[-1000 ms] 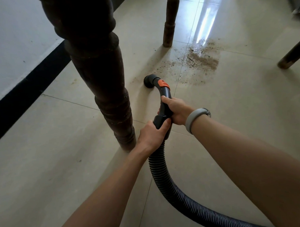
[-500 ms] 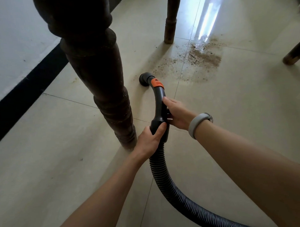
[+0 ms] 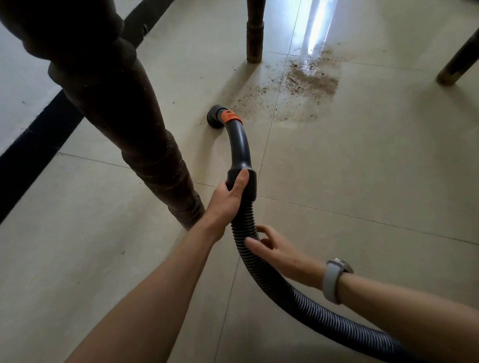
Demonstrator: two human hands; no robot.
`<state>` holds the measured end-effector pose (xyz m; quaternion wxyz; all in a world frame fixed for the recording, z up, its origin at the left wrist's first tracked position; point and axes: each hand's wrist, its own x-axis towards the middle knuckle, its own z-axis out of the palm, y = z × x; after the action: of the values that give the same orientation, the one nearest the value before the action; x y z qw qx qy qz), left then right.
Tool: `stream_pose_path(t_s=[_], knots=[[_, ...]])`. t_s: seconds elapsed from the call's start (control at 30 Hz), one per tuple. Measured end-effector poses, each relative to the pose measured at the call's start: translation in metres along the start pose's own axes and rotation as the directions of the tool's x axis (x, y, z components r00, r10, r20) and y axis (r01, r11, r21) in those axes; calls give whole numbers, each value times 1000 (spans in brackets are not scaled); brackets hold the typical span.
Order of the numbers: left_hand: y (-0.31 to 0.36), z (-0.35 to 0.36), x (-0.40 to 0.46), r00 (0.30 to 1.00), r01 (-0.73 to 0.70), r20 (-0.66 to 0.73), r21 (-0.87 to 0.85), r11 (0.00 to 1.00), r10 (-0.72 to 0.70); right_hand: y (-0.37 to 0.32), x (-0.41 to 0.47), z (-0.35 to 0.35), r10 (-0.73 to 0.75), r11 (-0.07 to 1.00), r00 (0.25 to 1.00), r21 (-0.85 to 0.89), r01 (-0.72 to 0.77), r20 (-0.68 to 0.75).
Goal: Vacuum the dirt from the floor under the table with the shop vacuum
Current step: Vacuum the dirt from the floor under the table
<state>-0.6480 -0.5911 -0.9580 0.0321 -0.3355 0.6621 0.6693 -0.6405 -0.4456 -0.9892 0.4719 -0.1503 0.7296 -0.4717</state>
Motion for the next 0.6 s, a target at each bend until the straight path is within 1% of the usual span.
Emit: stream_pose_path(t_s=[0.07,0.13,0.2,0.3,0.37,0.5,0.6], knots=[[4,3,1,1000,9,-21,-6,1000,-9,-1,1,9,-37,998,999,59,36,24],[7,4,4,998,17,-62,-3,1000,-17,-2,2,12,-65,993,998,95,63,15],[12,3,7,997,17,-80,27,999,-14,-3,1,10,-65,997,998,36,64,5],[20,6,11,997,-41,-59,174,984,52,1,-3,1,-43,997,999,-64,44,23],[21,11,10,992,-69,-87,228,971,91,2,-6,-5,-39,995,999,-89,42,33],[18,19,2,974,-96,-191,146,985,124,6,-11,-16,-84,984,996,-154,88,33],[14,16,-5,949,-158,-260,98,983,179,4,-13,-21,-107,966,993,-232,116,53]])
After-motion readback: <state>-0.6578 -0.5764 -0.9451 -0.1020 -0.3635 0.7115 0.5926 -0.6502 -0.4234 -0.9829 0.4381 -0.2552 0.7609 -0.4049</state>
